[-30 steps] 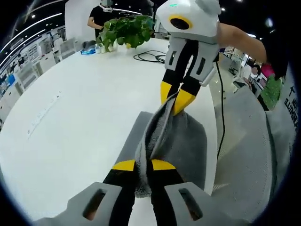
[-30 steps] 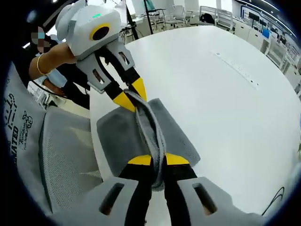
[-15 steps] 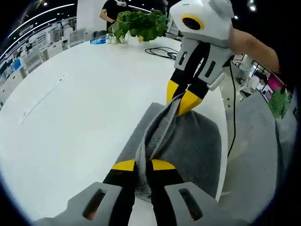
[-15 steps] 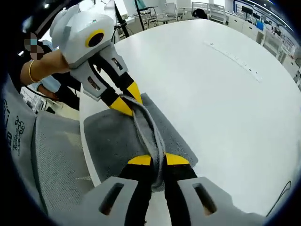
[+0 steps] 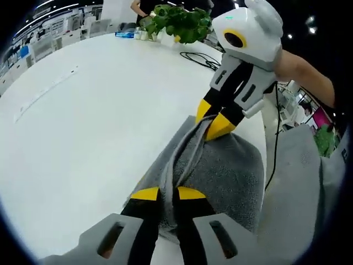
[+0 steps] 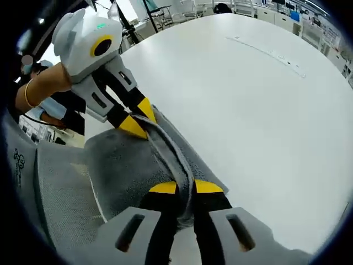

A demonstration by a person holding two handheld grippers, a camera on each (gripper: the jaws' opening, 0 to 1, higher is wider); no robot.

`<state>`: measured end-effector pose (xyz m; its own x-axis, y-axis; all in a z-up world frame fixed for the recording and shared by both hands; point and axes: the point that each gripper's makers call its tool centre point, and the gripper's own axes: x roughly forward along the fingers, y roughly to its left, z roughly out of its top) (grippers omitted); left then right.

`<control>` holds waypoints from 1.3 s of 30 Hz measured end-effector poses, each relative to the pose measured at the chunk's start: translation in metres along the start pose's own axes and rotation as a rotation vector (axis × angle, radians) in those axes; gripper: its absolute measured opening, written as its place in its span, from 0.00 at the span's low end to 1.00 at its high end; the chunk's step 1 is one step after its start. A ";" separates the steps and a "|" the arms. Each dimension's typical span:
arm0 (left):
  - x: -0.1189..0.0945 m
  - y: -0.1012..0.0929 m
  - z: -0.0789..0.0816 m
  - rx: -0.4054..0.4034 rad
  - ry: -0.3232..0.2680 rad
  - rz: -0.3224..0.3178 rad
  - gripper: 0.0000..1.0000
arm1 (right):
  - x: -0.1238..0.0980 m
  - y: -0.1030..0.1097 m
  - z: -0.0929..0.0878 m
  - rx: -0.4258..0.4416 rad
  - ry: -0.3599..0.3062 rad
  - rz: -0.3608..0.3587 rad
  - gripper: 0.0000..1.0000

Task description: Fold the towel on the table until its edges align and the towel forms a compact rectangular stack.

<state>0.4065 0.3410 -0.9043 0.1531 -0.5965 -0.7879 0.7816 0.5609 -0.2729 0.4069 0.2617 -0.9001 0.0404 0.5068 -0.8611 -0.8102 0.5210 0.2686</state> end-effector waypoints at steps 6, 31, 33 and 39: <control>-0.002 -0.002 0.000 -0.019 -0.015 -0.006 0.11 | -0.003 0.000 0.001 0.041 -0.031 0.022 0.09; -0.038 0.019 0.009 -0.070 -0.128 0.125 0.29 | -0.032 0.003 0.011 0.032 -0.151 0.017 0.22; -0.041 0.025 0.010 -0.084 -0.143 0.149 0.27 | -0.034 0.000 0.012 0.047 -0.161 0.005 0.21; -0.045 0.030 0.009 -0.115 -0.151 0.167 0.26 | -0.038 -0.007 0.013 0.089 -0.186 -0.019 0.21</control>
<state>0.4288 0.3792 -0.8721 0.3699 -0.5643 -0.7381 0.6655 0.7152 -0.2133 0.4189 0.2476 -0.8640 0.1693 0.6104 -0.7738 -0.7536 0.5861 0.2976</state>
